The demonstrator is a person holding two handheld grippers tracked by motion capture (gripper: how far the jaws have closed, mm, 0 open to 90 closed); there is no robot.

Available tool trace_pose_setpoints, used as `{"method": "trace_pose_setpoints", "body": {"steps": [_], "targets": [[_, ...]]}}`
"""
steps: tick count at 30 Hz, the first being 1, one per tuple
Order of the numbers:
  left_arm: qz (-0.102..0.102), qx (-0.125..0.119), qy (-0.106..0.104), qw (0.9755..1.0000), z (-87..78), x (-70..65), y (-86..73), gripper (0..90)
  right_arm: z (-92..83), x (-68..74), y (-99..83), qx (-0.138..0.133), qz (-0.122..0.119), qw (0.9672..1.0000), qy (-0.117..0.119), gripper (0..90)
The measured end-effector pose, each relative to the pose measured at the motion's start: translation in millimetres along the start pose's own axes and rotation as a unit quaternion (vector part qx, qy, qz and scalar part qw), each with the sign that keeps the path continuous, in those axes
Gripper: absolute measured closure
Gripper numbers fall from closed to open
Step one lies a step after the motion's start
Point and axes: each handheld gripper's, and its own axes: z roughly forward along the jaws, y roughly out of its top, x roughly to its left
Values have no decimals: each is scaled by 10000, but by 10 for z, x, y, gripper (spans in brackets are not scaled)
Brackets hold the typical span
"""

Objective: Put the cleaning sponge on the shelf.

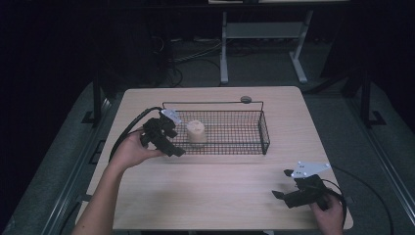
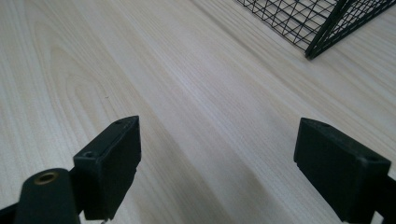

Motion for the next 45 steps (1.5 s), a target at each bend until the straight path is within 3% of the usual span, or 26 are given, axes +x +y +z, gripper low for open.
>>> {"method": "trace_pose_setpoints", "body": {"steps": [7, 14, 45], "targets": [[-68, -84, -4, 9999, -23, -43, -84, 206, 8, -12, -4, -30, 11, 10000, 41, 143], [-35, 2, 19, 10000, -2, -110, -169, 197, 13, -30, -25, -13, 37, 10000, 32, 143], [-169, -235, 29, 9996, 23, -368, -517, 195, 45, -12, -53, 115, 70, 9999, 49, 143]]}}
